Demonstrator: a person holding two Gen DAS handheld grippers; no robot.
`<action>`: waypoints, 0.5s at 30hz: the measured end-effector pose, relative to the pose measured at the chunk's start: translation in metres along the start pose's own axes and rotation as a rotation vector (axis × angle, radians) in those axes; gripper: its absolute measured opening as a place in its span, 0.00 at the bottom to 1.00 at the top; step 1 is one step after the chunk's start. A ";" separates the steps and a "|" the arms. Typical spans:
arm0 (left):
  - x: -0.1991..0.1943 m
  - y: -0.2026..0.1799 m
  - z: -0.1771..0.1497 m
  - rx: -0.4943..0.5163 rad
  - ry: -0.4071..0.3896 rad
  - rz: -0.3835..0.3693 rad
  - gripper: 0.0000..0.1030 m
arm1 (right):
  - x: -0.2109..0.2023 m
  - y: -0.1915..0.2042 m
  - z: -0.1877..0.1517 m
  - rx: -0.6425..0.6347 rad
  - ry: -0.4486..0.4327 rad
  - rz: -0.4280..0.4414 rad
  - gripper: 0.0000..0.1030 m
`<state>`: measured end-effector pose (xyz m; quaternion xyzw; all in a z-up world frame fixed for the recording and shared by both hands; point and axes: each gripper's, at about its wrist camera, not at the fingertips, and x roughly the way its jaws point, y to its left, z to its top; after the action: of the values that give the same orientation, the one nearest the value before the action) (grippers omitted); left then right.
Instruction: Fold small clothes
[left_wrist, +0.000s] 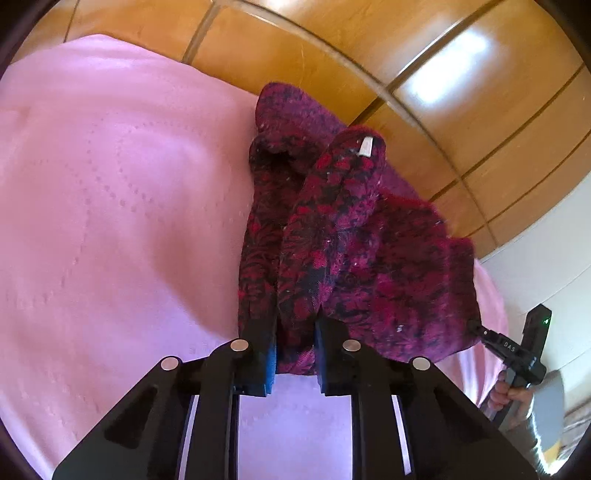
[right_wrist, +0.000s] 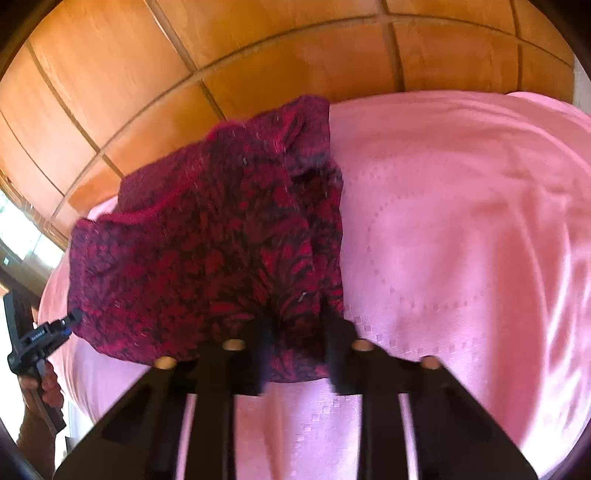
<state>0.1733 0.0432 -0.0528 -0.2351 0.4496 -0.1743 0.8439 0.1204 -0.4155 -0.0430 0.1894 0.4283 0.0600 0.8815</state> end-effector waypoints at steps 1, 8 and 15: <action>-0.005 -0.001 -0.001 0.004 -0.006 -0.004 0.13 | -0.008 0.003 -0.001 -0.004 -0.014 0.013 0.14; -0.027 -0.004 -0.011 -0.040 -0.025 -0.090 0.11 | -0.043 0.007 -0.018 0.010 -0.053 0.089 0.12; -0.040 -0.006 -0.046 -0.059 0.019 -0.097 0.11 | -0.085 -0.010 -0.067 0.048 0.007 0.136 0.12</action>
<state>0.1131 0.0476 -0.0447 -0.2796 0.4505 -0.2040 0.8230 0.0141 -0.4282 -0.0218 0.2390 0.4187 0.1102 0.8691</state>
